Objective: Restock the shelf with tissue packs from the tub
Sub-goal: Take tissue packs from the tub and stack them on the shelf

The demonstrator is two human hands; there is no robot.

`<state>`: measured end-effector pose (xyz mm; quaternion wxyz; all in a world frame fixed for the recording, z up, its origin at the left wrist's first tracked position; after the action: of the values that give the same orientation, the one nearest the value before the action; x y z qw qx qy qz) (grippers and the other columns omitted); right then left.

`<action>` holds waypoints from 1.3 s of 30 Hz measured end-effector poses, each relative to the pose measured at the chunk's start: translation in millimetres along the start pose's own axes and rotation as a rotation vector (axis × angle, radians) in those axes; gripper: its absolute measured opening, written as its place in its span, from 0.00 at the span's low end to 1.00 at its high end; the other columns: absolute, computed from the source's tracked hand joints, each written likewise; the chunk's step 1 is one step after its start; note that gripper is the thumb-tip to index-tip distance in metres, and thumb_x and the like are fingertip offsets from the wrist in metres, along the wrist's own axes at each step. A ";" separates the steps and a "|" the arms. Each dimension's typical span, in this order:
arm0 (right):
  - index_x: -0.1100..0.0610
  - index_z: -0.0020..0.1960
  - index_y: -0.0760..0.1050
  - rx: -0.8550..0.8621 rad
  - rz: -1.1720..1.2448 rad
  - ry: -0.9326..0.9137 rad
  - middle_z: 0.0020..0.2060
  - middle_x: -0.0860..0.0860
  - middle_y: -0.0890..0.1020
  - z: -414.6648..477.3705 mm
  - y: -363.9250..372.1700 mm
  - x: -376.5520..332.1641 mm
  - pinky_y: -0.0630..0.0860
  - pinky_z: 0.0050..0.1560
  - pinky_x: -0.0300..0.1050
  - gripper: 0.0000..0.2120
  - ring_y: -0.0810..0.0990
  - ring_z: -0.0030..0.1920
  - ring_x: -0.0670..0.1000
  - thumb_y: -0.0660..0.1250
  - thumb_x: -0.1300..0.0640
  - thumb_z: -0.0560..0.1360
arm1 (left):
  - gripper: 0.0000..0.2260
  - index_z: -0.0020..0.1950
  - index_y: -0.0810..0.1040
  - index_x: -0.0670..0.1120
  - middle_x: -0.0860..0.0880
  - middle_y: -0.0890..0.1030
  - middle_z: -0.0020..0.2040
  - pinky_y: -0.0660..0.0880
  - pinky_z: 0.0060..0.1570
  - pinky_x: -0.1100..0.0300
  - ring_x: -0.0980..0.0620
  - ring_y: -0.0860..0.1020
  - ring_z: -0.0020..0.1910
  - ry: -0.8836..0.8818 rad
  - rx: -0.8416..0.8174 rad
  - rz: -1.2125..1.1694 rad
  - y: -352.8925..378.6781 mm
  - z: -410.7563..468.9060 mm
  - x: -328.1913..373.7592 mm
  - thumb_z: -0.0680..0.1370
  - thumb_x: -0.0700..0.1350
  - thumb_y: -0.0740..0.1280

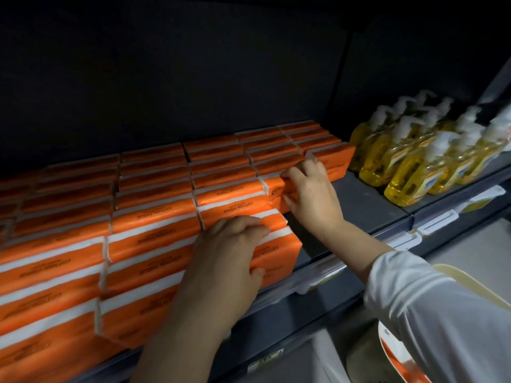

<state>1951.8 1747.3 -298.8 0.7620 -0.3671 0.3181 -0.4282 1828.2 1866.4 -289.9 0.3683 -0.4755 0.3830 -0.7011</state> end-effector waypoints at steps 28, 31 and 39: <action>0.60 0.55 0.77 -0.253 0.235 0.831 0.49 0.55 0.80 -303.8 -63.4 211.2 0.74 0.53 0.46 0.12 0.79 0.49 0.54 0.70 0.60 0.71 | 0.15 0.62 0.76 0.51 0.54 0.75 0.58 0.69 0.57 0.59 0.52 0.72 0.59 0.374 -0.288 -0.099 143.2 -31.8 166.0 0.76 0.52 0.66; 0.61 0.57 0.77 -0.321 0.220 0.883 0.51 0.57 0.81 -330.5 -58.7 233.6 0.72 0.51 0.43 0.14 0.80 0.50 0.55 0.70 0.59 0.72 | 0.15 0.63 0.73 0.54 0.57 0.72 0.58 0.69 0.57 0.60 0.58 0.69 0.58 0.401 -0.414 -0.094 176.6 -41.9 180.6 0.78 0.53 0.63; 0.59 0.62 0.74 -0.391 0.268 0.922 0.56 0.58 0.78 -362.7 -32.5 273.9 0.71 0.56 0.42 0.18 0.78 0.53 0.55 0.69 0.59 0.73 | 0.16 0.65 0.74 0.54 0.57 0.73 0.56 0.68 0.53 0.64 0.58 0.71 0.56 0.330 -0.478 -0.115 235.1 -32.8 178.0 0.77 0.53 0.64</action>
<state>1766.4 1388.6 -510.0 0.5082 -0.2319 0.7390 -0.3767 1783.6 1613.3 -438.4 0.1384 -0.4491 0.5645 -0.6786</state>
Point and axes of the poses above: each hand's wrist, its own z-axis towards the middle knuckle, its own y-axis out of the palm, x = y × z, the point moved 9 cm from there along z, towards the middle knuckle
